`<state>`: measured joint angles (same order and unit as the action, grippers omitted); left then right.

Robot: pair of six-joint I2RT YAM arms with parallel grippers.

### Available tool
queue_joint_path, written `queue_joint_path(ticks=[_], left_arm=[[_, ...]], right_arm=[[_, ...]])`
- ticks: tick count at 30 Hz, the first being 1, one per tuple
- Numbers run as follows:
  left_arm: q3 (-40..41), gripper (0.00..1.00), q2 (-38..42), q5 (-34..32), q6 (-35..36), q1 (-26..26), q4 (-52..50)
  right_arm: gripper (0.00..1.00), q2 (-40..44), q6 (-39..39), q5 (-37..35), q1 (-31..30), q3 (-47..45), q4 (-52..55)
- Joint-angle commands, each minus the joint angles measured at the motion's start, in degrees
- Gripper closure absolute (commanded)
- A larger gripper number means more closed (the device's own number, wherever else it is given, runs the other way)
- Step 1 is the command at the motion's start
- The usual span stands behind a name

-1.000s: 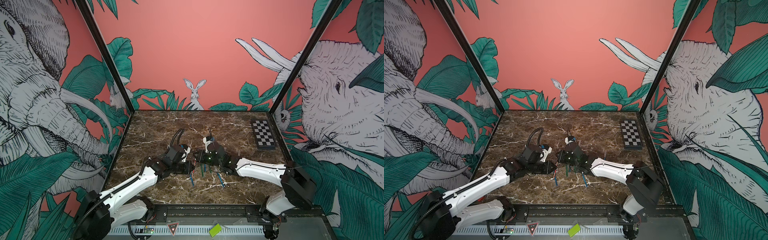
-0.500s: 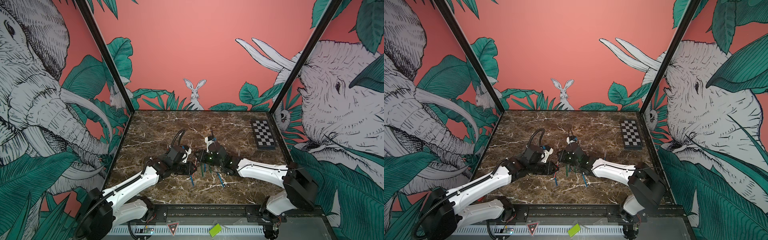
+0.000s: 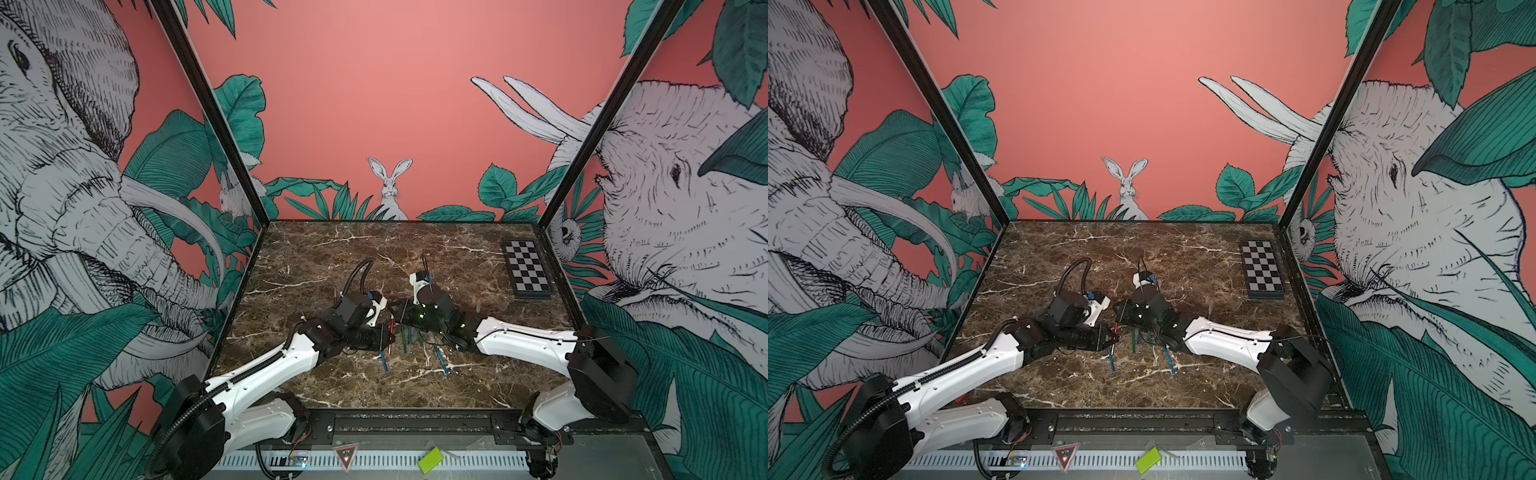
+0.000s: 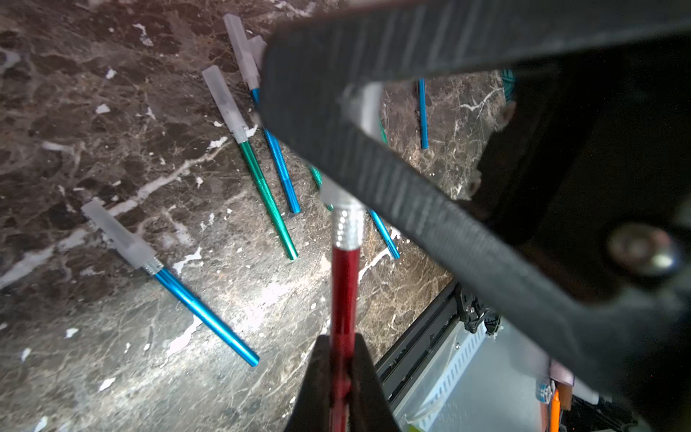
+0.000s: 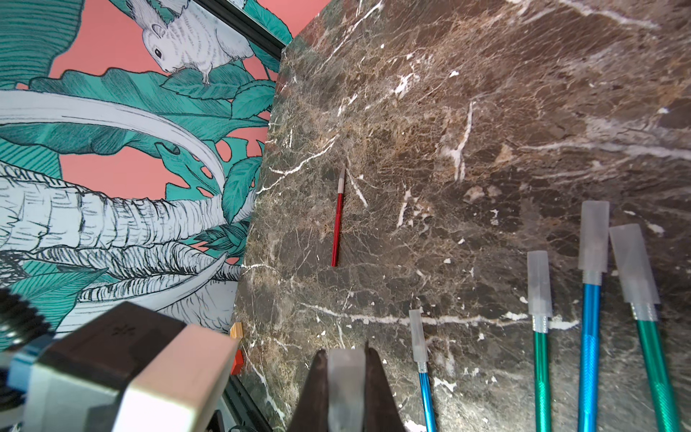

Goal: Remove protective caps from carving knives
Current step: Remove the protective sleeve from the carving knife, then place the protective sleeve at the center of the board.

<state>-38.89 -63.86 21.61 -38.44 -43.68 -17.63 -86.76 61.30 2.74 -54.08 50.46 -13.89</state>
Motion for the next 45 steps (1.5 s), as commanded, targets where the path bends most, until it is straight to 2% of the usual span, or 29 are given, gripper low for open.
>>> queue_joint_path(ticks=[1,6,18,25,28,30,33,35,41,45], left_arm=[[0.2,1.00,0.6,-1.6,-0.6,0.0,-2.2],[0.7,1.00,1.4,-2.9,-0.6,0.0,-4.8],[2.7,1.00,2.4,-1.0,-2.9,-0.5,-7.8],[2.8,1.00,3.9,-1.2,-3.6,-0.8,-8.5],[0.5,1.00,5.1,-4.8,-0.4,-0.7,-12.9],[-2.1,1.00,6.0,-10.2,3.6,-0.3,-18.1],[-5.6,1.00,5.1,-13.2,8.4,3.1,-23.7],[-7.7,1.00,4.0,-15.9,10.6,7.1,-26.4],[-15.3,1.00,-0.9,-29.4,14.6,19.7,-35.0],[-19.1,1.00,-7.8,-30.2,17.9,28.0,-36.5]], right_arm=[[1.00,1.6,0.4,-0.7,-0.4,0.0,-2.8],[1.00,2.9,-1.7,-3.2,-0.3,0.3,-0.8],[1.00,2.6,-13.8,-7.0,1.7,6.0,6.6],[1.00,1.5,-14.8,-6.1,3.9,8.9,7.7],[1.00,3.2,-15.5,-6.4,4.7,9.4,10.6],[1.00,5.2,-15.9,-6.4,5.2,8.4,11.4],[1.00,7.4,-16.8,-5.1,5.7,7.3,14.3],[1.00,8.4,-17.5,-4.1,5.7,6.8,17.0],[1.00,13.6,-19.1,1.1,5.7,3.1,21.9],[1.00,17.1,-20.1,2.2,5.7,1.3,25.7]])
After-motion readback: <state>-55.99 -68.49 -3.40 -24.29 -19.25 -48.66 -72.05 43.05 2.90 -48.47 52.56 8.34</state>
